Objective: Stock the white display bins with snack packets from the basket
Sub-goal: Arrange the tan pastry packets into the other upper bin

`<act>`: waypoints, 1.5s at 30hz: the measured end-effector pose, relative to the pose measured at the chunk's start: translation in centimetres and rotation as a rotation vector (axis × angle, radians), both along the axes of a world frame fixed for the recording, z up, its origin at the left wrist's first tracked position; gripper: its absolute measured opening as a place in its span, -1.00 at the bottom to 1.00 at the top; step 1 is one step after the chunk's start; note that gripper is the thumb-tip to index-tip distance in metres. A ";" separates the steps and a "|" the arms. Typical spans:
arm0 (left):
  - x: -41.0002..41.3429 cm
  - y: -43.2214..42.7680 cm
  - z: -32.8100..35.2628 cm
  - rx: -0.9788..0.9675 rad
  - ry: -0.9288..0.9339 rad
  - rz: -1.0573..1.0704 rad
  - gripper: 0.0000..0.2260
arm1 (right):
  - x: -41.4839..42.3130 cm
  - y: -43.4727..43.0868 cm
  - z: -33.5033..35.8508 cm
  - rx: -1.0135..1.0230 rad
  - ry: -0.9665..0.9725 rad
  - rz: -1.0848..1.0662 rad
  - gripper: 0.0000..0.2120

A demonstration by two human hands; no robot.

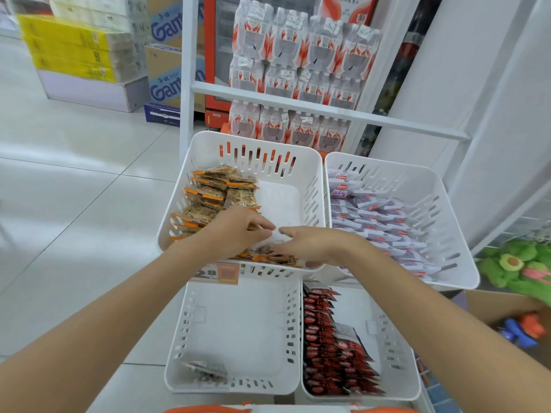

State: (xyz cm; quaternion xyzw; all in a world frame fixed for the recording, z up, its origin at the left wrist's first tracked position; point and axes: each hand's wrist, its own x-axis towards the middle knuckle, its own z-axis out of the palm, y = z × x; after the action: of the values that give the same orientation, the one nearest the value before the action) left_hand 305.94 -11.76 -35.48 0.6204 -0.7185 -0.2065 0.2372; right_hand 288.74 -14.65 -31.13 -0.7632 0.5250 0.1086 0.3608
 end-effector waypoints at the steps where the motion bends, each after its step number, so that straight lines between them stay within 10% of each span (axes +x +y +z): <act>1: 0.7 0.3 0.1 -0.052 -0.072 0.032 -0.75 | 0.3 0.1 0.0 -0.007 0.045 0.061 -0.38; 4: 2.9 1.7 0.1 -0.028 -0.337 0.057 -0.65 | 0.9 0.3 -0.9 0.029 0.033 0.101 -0.44; 14: 4.8 2.7 -1.4 0.037 -0.377 -0.005 -0.56 | 0.5 0.3 -1.1 0.234 -0.153 0.085 -0.53; 19: 3.3 4.6 -0.1 -0.114 -0.223 0.142 -0.58 | -0.4 2.3 -1.5 -0.221 -0.313 -0.062 -0.46; 23: 1.6 9.0 -0.1 -0.247 0.013 0.205 -0.82 | -0.4 6.7 -3.7 -0.630 -0.561 -0.204 -0.81; 27: -0.2 16.3 -3.2 -0.062 0.132 0.220 -0.89 | -0.5 14.0 -6.9 -0.607 -0.644 -0.216 -0.83; 37: 1.2 33.6 -15.0 0.096 0.454 0.581 -0.86 | -0.1 26.9 -30.4 0.111 -0.090 -0.018 -0.65; 45: 3.0 37.1 -17.8 0.209 0.460 0.662 -0.86 | 1.8 29.4 -39.0 -0.079 0.080 -0.269 -0.25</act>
State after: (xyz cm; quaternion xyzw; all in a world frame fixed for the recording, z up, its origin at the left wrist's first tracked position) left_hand 308.94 25.30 -53.28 0.7763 -0.3836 -0.3239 0.3811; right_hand 290.51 14.74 -70.14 -0.6946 0.6405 0.0689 0.3204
